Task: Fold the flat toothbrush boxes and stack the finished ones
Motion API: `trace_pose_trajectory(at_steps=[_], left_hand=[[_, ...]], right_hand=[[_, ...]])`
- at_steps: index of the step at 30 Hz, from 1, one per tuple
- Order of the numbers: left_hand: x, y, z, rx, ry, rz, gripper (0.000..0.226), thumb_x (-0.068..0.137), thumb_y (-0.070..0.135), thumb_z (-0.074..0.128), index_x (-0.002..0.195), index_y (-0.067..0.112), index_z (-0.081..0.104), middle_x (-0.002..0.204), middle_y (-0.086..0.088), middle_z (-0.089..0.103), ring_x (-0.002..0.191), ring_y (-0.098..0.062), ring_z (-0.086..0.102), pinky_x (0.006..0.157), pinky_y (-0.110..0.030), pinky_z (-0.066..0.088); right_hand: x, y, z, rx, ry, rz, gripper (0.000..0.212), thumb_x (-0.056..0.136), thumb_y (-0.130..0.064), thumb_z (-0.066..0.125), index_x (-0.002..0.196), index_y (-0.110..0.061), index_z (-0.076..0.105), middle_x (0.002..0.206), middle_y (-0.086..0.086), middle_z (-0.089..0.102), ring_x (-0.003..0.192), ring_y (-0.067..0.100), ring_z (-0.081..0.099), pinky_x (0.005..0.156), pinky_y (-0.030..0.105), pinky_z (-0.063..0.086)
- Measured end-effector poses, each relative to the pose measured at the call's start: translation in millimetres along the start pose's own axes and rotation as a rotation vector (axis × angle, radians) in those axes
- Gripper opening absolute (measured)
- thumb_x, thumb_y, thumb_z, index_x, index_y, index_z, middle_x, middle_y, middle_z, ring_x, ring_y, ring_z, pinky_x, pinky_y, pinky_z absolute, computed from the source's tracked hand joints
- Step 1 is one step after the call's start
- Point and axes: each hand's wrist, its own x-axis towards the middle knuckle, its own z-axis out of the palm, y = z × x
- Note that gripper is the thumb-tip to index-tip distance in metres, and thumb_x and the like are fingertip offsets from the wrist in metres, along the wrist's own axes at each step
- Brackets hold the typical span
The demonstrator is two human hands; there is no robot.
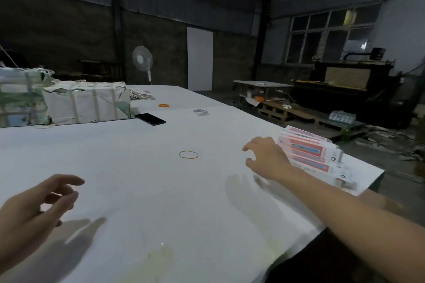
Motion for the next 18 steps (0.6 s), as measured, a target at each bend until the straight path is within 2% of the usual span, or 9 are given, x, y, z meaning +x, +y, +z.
trace_pose_trajectory(at_steps=[1,3,5,7,10,12,14,16,18], left_hand=[[-5.9,22.8,-7.1,-0.017,-0.036,0.014,0.044,0.081,0.054,0.077,0.122,0.047,0.062,0.095,0.024,0.063,0.082,0.003,0.065,0.043,-0.014,0.05],[-19.3,76.8,-19.3,-0.008,0.029,0.063,0.034,0.085,0.045,0.076,0.116,0.044,0.064,0.096,0.021,0.065,0.082,0.002,0.065,0.046,-0.015,0.051],[-25.9,116.6,-35.0,-0.013,0.002,0.102,0.013,0.093,0.035,0.067,0.106,0.038,0.069,0.09,0.02,0.068,0.08,0.003,0.065,0.055,-0.016,0.051],[-32.0,144.4,-46.4,0.034,0.001,0.118,0.022,0.093,0.015,0.067,0.095,0.036,0.069,0.079,0.015,0.069,0.077,0.001,0.063,0.064,-0.017,0.048],[-34.0,159.0,-52.6,0.14,-0.031,0.074,0.016,0.095,0.011,0.063,0.103,0.025,0.067,0.075,0.01,0.066,0.072,-0.007,0.062,0.073,-0.035,0.052],[-32.2,154.3,-58.5,0.213,-0.046,0.031,0.011,0.095,0.013,0.06,0.103,0.021,0.063,0.08,0.004,0.068,0.079,-0.021,0.064,0.076,-0.043,0.053],[-28.3,143.9,-67.9,0.285,-0.013,-0.034,0.012,0.093,0.014,0.057,0.102,0.022,0.06,0.09,0.002,0.068,0.09,-0.026,0.063,0.08,-0.045,0.052],[-25.8,129.7,-75.9,0.404,0.005,-0.136,0.025,0.092,0.019,0.055,0.116,0.025,0.06,0.107,0.002,0.066,0.108,-0.024,0.057,0.09,-0.043,0.049],[-22.6,113.2,-87.3,0.608,0.006,-0.277,0.039,0.091,0.023,0.054,0.13,0.027,0.052,0.126,-0.002,0.058,0.125,-0.029,0.046,0.101,-0.047,0.043]], right_hand=[[-1.9,-24.2,-0.7,0.083,-0.006,-0.049,0.036,0.093,-0.032,0.054,0.128,-0.032,0.058,0.142,-0.006,0.049,0.132,0.022,0.036,0.106,0.04,0.038],[-7.9,-74.7,-0.9,0.233,-0.018,-0.141,0.034,0.092,-0.031,0.055,0.126,-0.031,0.06,0.136,-0.006,0.053,0.128,0.02,0.042,0.104,0.04,0.041],[-16.4,-127.5,0.7,0.39,-0.035,-0.229,0.032,0.092,-0.031,0.057,0.124,-0.031,0.063,0.128,-0.007,0.057,0.123,0.017,0.046,0.103,0.039,0.042],[-28.7,-181.8,7.5,0.568,-0.075,-0.301,0.03,0.091,-0.031,0.059,0.12,-0.032,0.064,0.12,-0.01,0.059,0.118,0.014,0.049,0.1,0.036,0.043],[-44.7,-258.5,24.0,0.688,-0.139,-0.456,0.031,0.09,-0.029,0.058,0.12,-0.031,0.065,0.12,-0.008,0.062,0.114,0.013,0.053,0.098,0.033,0.043],[-50.8,-299.4,33.9,0.681,-0.134,-0.569,0.033,0.092,-0.025,0.056,0.123,-0.028,0.065,0.122,-0.003,0.062,0.114,0.015,0.052,0.098,0.033,0.042],[-52.2,-323.6,43.3,0.695,-0.127,-0.606,0.034,0.093,-0.019,0.054,0.124,-0.027,0.065,0.122,-0.001,0.061,0.114,0.016,0.051,0.098,0.032,0.041],[-53.1,-329.9,55.6,0.731,-0.111,-0.608,0.034,0.093,-0.013,0.052,0.121,-0.027,0.066,0.12,-0.005,0.062,0.114,0.015,0.051,0.097,0.03,0.04],[-53.6,-325.5,67.7,0.762,-0.074,-0.618,0.032,0.092,-0.008,0.053,0.114,-0.026,0.069,0.116,-0.009,0.064,0.112,0.013,0.052,0.095,0.028,0.041]])
